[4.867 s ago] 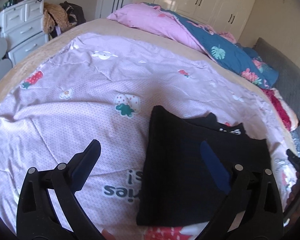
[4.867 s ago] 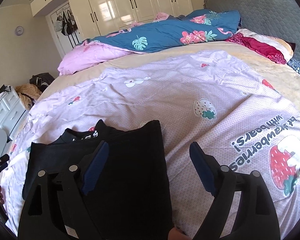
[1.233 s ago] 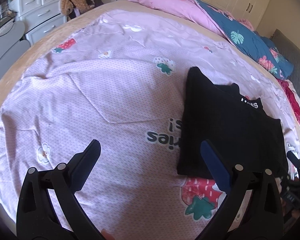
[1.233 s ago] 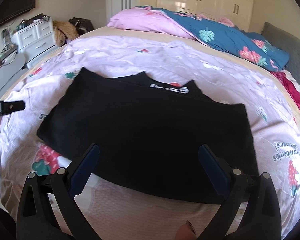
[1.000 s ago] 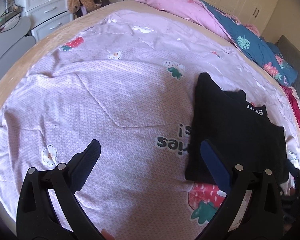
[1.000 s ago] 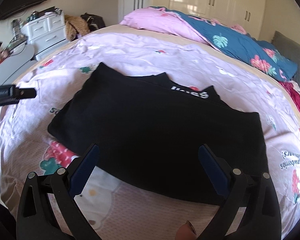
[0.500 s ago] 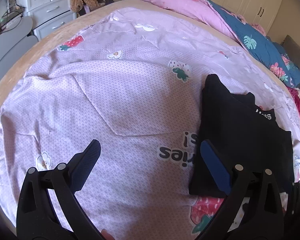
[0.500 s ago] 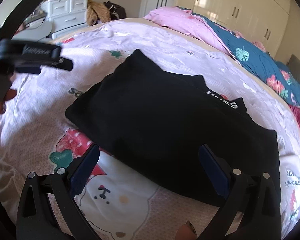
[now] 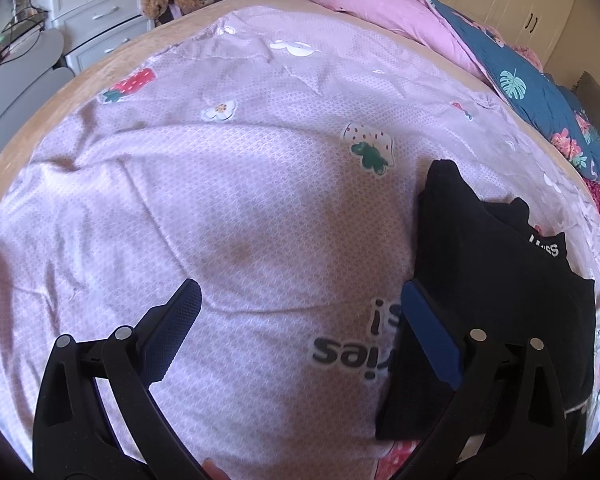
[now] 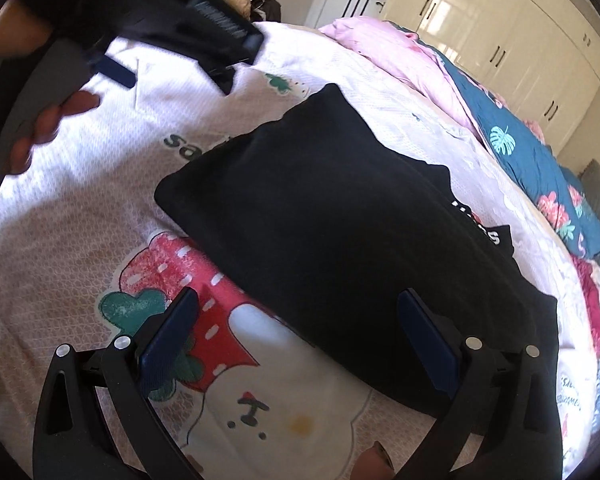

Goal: Fold small clothes
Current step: 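Grasp the folded black shirt's side with the right tool and lift it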

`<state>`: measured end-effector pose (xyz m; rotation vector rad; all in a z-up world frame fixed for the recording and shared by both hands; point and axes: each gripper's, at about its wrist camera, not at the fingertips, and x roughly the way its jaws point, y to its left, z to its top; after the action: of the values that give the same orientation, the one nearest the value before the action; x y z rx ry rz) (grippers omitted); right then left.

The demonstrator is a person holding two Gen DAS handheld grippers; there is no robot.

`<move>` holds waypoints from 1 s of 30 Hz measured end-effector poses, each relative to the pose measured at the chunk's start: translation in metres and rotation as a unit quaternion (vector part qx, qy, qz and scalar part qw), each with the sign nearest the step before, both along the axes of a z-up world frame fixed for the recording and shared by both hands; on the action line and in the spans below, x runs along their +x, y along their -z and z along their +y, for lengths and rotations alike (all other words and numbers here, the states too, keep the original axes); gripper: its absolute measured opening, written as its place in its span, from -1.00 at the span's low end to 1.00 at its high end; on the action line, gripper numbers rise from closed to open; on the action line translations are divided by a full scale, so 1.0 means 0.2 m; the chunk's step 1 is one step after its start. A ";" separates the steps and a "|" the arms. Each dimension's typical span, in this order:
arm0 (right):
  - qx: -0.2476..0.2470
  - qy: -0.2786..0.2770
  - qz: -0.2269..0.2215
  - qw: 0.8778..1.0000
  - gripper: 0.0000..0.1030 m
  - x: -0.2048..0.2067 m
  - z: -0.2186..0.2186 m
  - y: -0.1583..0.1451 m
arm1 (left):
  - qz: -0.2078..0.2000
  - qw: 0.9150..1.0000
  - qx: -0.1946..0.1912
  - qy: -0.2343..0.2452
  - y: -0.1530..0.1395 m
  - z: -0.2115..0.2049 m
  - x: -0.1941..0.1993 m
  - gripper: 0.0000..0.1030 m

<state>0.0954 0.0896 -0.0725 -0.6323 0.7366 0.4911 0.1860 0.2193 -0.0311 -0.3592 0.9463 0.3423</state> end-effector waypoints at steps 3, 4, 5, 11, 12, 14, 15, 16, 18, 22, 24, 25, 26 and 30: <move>-0.010 -0.001 -0.012 1.000 0.91 0.01 0.03 0.02 | -0.001 1.000 0.014 0.012 0.01 -0.03 0.04 0.82; -0.011 -0.002 -0.014 1.000 0.91 0.01 0.03 0.02 | 0.000 1.000 0.016 0.014 0.02 -0.04 0.06 0.82; -0.013 -0.002 -0.018 1.000 0.91 0.02 0.04 0.03 | 0.001 1.000 0.013 0.020 0.03 -0.06 0.07 0.82; -0.029 -0.003 -0.041 0.999 0.91 0.08 0.09 0.04 | 0.014 0.999 0.016 0.033 0.07 -0.11 0.18 0.82; -0.031 -0.003 -0.044 0.999 0.91 0.09 0.10 0.05 | 0.015 0.999 0.015 0.032 0.08 -0.11 0.20 0.82; -0.031 -0.005 -0.045 0.999 0.92 0.12 0.11 0.05 | 0.018 0.999 0.007 0.030 0.08 -0.11 0.22 0.82; -0.029 -0.004 -0.045 0.999 0.91 0.13 0.11 0.05 | 0.017 0.999 0.004 0.030 0.08 -0.11 0.23 0.82; -0.029 -0.003 -0.046 0.999 0.91 0.14 0.11 0.06 | 0.016 0.999 0.002 0.032 0.08 -0.11 0.25 0.82; -0.033 0.000 -0.059 0.998 0.91 0.17 0.12 0.05 | 0.016 0.999 0.004 0.034 0.08 -0.11 0.27 0.82; -0.039 -0.005 -0.088 0.995 0.90 0.18 0.12 0.05 | 0.022 0.999 -0.001 0.035 0.10 -0.11 0.32 0.82; -0.035 -0.007 -0.098 0.995 0.88 0.17 0.11 0.03 | 0.022 0.999 -0.007 0.038 0.11 -0.11 0.35 0.82; -0.033 -0.009 -0.103 0.994 0.83 0.17 0.11 0.03 | 0.022 0.999 -0.008 0.039 0.11 -0.11 0.36 0.82; -0.031 -0.014 -0.109 0.994 0.77 0.16 0.11 0.02 | 0.021 0.999 -0.009 0.040 0.10 -0.11 0.37 0.82; -0.015 -0.026 -0.120 0.992 0.33 0.14 0.08 -0.02 | 0.013 0.999 -0.014 0.043 0.09 -0.10 0.41 0.82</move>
<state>0.1233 0.1050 -0.0684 -0.7265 0.5016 0.4437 0.2673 0.1992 -0.0491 -0.3405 0.9890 0.2557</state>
